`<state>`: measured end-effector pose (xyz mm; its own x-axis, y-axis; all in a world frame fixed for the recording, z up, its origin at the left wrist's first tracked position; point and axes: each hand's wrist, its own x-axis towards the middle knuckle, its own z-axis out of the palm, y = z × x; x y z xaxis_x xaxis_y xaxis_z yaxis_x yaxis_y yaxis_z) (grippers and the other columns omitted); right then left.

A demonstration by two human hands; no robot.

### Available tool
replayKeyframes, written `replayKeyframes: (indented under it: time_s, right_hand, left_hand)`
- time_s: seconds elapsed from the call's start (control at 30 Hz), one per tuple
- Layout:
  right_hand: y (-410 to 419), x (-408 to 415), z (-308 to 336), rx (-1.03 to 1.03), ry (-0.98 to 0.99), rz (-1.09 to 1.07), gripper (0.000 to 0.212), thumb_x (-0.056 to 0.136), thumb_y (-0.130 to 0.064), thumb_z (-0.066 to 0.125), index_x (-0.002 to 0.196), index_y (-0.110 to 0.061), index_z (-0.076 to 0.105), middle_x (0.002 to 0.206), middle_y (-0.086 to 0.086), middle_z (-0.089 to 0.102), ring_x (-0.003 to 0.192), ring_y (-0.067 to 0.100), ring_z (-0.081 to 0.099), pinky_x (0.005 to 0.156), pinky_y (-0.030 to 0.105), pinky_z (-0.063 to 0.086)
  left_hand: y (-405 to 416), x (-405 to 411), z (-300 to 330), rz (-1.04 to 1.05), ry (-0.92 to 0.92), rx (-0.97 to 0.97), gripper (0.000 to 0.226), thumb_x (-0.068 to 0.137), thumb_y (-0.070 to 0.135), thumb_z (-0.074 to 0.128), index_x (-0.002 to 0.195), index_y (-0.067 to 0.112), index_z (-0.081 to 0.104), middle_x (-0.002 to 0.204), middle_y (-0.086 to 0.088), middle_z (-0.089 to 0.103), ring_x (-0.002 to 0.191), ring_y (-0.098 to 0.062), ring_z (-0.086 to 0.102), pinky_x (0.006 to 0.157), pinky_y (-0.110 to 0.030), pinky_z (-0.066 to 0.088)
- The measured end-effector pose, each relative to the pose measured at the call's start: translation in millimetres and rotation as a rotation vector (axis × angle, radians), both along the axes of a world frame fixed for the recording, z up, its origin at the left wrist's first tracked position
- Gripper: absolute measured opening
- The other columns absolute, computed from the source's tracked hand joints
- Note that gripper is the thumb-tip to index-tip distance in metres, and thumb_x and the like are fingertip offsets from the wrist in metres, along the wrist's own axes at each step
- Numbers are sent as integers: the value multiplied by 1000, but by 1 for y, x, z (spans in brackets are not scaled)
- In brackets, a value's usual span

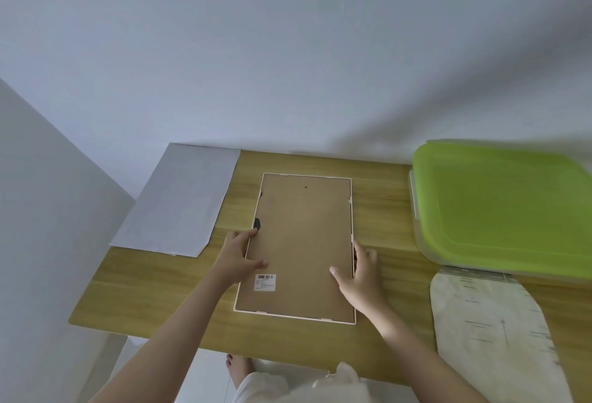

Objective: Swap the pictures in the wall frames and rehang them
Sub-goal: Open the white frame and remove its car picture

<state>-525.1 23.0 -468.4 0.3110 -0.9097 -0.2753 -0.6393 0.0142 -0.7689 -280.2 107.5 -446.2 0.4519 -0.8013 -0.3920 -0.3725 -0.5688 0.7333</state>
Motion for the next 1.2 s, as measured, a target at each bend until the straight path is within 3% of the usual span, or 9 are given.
replayKeyframes:
  time_s: [0.07, 0.17, 0.33, 0.53, 0.7, 0.9, 0.97, 1.1, 1.2]
  right_hand:
    - [2, -9, 5, 30, 4, 79, 88, 75, -27, 76, 147, -19, 25, 115, 3, 34, 113, 20, 43, 95, 17, 31]
    - [5, -24, 18, 134, 57, 232, 107, 70, -29, 81, 150, -22, 11, 112, 2, 31, 98, 12, 43, 72, 2, 34]
    - [10, -36, 25, 234, 196, 405, 138, 57, -32, 89, 149, -23, -15, 114, -1, 24, 100, 12, 41, 72, 9, 37]
    - [12, -28, 30, 205, 214, 408, 142, 55, -31, 89, 149, -20, -16, 115, -2, 23, 93, 12, 46, 66, 12, 42]
    - [16, -13, 27, 210, 145, 351, 141, 54, -27, 90, 150, -21, -14, 116, -2, 21, 102, 11, 39, 79, 17, 42]
    - [16, 3, 23, 229, 109, 305, 144, 51, -25, 92, 150, -20, -12, 113, -1, 23, 107, 15, 37, 87, 18, 41]
    - [16, 4, 23, 238, 103, 305, 143, 52, -23, 92, 150, -20, -12, 113, -1, 24, 105, 14, 36, 83, 16, 40]
    - [15, 4, 21, 245, 108, 305, 144, 51, -21, 92, 150, -20, -12, 112, -1, 23, 102, 12, 36, 81, 17, 42]
    - [14, 5, 22, 245, 128, 320, 144, 51, -22, 92, 150, -20, -13, 112, -1, 23, 99, 12, 37, 81, 18, 43]
  left_hand:
    - [-1, 2, 1, -10, 10, 14, 77, 70, 12, 79, 137, 19, 41, 119, 3, 33, 107, -16, 48, 92, -25, 42]
    - [-3, 4, 1, -11, 19, 16, 78, 68, 11, 80, 136, 17, 43, 118, 3, 33, 102, -15, 50, 88, -24, 43]
    - [-5, 4, 2, -6, 9, 16, 75, 67, 8, 81, 133, 15, 45, 119, 1, 34, 90, -11, 49, 81, -22, 43]
    - [-11, 8, 1, 21, 14, 39, 65, 71, 8, 77, 128, 19, 49, 121, 0, 35, 94, -18, 53, 79, -26, 46]
    - [-13, 25, -2, 84, 65, 26, 60, 69, 6, 75, 122, 23, 53, 126, -9, 45, 101, -26, 59, 89, -45, 53]
    - [-18, 32, 5, 141, 43, -40, 46, 79, -6, 61, 122, 10, 54, 122, -7, 40, 79, -9, 56, 75, -31, 48]
    - [-18, 35, 4, 159, 81, -37, 45, 80, -7, 61, 120, 10, 54, 118, -10, 45, 78, -13, 58, 70, -30, 49]
    - [-19, 40, 5, 195, 175, -4, 45, 80, -9, 60, 119, 11, 52, 86, -9, 54, 76, -20, 57, 62, -26, 47]
    - [-20, 41, 6, 214, 218, 2, 44, 79, -12, 58, 116, 10, 51, 87, -8, 54, 77, -20, 56, 61, -24, 45]
